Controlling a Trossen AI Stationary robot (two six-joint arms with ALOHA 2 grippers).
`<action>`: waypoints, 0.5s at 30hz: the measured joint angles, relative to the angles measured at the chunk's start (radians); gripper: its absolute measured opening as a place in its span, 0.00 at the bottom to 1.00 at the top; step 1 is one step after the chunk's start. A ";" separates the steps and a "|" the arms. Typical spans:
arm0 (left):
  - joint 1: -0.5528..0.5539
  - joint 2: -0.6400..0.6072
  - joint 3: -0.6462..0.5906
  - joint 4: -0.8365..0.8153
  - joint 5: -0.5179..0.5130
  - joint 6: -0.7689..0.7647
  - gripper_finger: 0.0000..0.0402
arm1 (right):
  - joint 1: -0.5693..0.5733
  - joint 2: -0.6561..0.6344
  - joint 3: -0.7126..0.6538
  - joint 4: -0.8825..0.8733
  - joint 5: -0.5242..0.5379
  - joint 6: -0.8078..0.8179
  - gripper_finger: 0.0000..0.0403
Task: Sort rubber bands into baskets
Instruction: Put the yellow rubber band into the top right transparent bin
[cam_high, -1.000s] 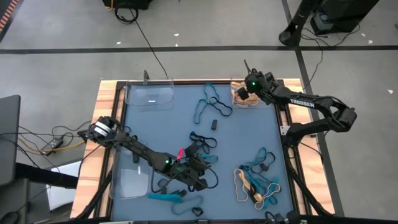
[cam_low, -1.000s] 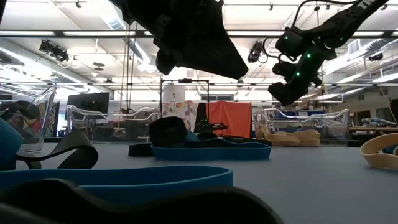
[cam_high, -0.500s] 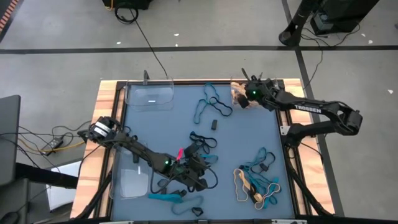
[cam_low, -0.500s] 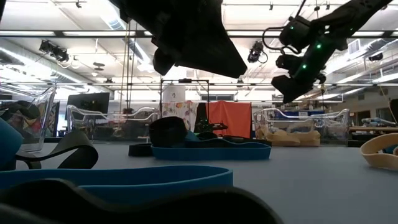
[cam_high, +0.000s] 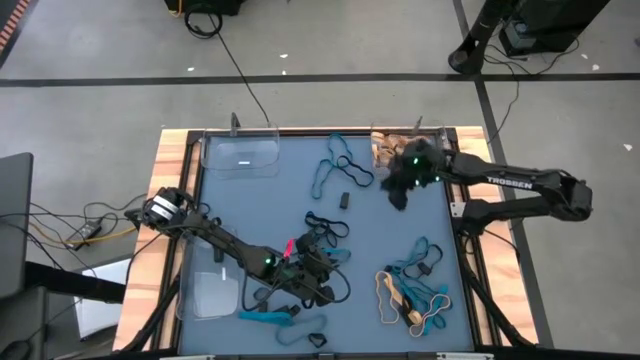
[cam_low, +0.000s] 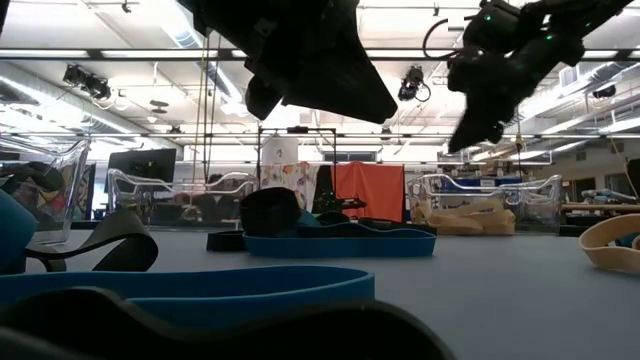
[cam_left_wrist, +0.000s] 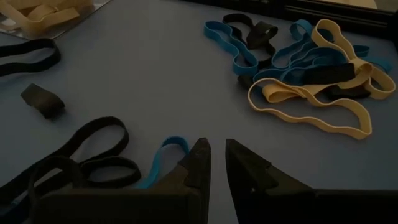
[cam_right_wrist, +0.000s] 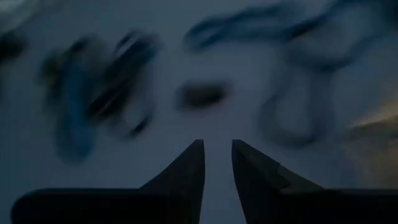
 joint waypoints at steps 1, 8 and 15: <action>0.000 0.000 0.000 0.000 0.000 0.000 0.13 | 0.035 0.005 0.000 -0.027 -0.024 0.000 0.23; 0.000 0.000 0.000 0.003 -0.003 0.001 0.13 | 0.325 0.045 -0.116 0.064 -0.008 0.114 0.22; 0.000 0.000 0.000 0.008 -0.031 0.003 0.13 | 0.575 0.088 -0.190 0.211 0.131 0.304 0.22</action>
